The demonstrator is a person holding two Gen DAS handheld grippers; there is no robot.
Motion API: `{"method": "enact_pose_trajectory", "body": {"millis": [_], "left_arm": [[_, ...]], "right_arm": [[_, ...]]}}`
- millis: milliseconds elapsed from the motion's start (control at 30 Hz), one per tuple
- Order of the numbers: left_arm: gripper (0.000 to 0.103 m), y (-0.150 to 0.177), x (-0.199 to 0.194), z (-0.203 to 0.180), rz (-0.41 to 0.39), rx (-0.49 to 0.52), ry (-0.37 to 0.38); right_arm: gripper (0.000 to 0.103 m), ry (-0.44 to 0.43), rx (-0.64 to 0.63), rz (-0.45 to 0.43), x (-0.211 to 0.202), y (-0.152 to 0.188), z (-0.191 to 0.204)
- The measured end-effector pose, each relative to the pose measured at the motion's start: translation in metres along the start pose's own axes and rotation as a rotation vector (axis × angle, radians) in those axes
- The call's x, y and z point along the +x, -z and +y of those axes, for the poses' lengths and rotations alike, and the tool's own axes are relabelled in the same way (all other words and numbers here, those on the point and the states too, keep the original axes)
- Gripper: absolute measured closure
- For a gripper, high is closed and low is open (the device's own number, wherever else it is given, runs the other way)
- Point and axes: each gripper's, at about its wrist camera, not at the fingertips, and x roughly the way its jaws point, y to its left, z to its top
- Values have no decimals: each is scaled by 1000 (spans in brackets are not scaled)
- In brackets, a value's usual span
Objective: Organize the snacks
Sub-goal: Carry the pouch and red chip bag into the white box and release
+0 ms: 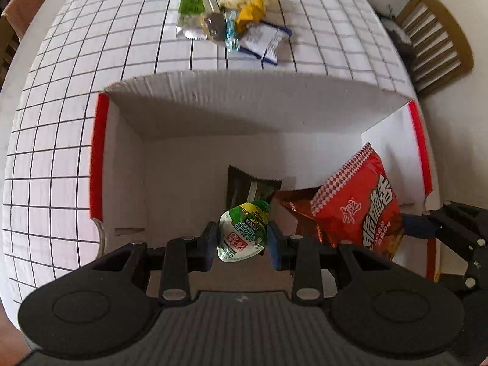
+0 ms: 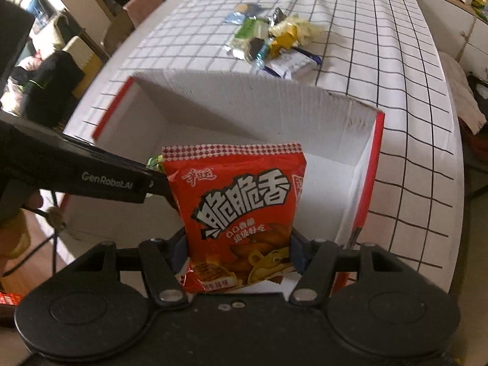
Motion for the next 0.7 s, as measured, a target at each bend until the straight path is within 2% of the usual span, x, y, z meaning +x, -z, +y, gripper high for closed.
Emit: {"method": "enact_pose_trajectory", "body": {"millis": [233,367,700], "left_arm": [[69,-7,31,-3,136,-18,-17],[69,-7,40,-5,158,-13,-35],[68,-6,47,-4,186,-23,-5]], "right_arm": [[40,69,-44,34,19,0,8],[40,83,-41,41,23,0,7],[39,92,-33,36,26,-1,5]]}}
